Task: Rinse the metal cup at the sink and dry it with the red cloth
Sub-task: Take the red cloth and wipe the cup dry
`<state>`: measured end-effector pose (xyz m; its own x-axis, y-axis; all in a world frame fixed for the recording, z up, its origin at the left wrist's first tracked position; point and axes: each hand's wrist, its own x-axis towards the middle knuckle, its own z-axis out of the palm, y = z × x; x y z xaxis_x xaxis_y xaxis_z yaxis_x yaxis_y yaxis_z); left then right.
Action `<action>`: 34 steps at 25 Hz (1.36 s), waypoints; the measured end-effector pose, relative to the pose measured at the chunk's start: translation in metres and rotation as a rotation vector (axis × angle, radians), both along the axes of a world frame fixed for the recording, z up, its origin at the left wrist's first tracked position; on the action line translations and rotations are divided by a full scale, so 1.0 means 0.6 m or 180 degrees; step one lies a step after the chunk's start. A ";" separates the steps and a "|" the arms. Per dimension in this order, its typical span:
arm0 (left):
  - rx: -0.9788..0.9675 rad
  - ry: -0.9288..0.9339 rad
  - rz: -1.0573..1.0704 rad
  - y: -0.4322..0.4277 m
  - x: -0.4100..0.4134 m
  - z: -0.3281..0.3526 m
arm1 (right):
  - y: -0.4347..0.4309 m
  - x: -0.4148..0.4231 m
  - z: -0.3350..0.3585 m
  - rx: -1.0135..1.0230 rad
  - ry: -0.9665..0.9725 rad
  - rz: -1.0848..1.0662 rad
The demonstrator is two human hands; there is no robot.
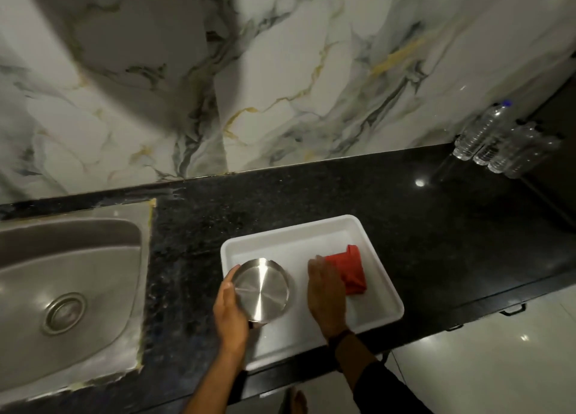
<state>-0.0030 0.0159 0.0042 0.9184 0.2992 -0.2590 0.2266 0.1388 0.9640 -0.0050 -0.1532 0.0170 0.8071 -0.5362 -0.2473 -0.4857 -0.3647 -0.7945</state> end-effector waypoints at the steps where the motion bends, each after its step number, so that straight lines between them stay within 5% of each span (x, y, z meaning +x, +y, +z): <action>1: 0.0001 0.0010 -0.0013 -0.008 -0.003 -0.003 | -0.047 0.009 -0.007 -0.0539 0.0305 -0.0025; 5: 0.0163 -0.0022 -0.0014 -0.017 -0.002 -0.010 | -0.138 0.044 -0.035 -0.0887 0.1801 -0.0183; 12: 0.0197 -0.0138 0.0066 -0.009 -0.008 -0.021 | -0.174 0.078 -0.069 -0.0867 0.1960 -0.0230; 19: 0.0115 -0.0110 0.0235 0.017 -0.019 -0.008 | -0.190 0.084 -0.067 -0.0061 0.1456 -0.0050; 27: 0.0068 -0.0124 0.0573 0.168 -0.023 0.025 | -0.033 0.071 0.018 0.2762 0.0463 -0.0384; 31: 0.0153 -0.0176 0.0740 0.316 0.004 0.028 | 0.202 0.086 0.102 0.2735 -0.0294 0.0444; 34: 0.0203 -0.0263 0.0840 0.445 0.039 0.024 | 0.418 0.101 0.162 0.1580 -0.1319 0.1338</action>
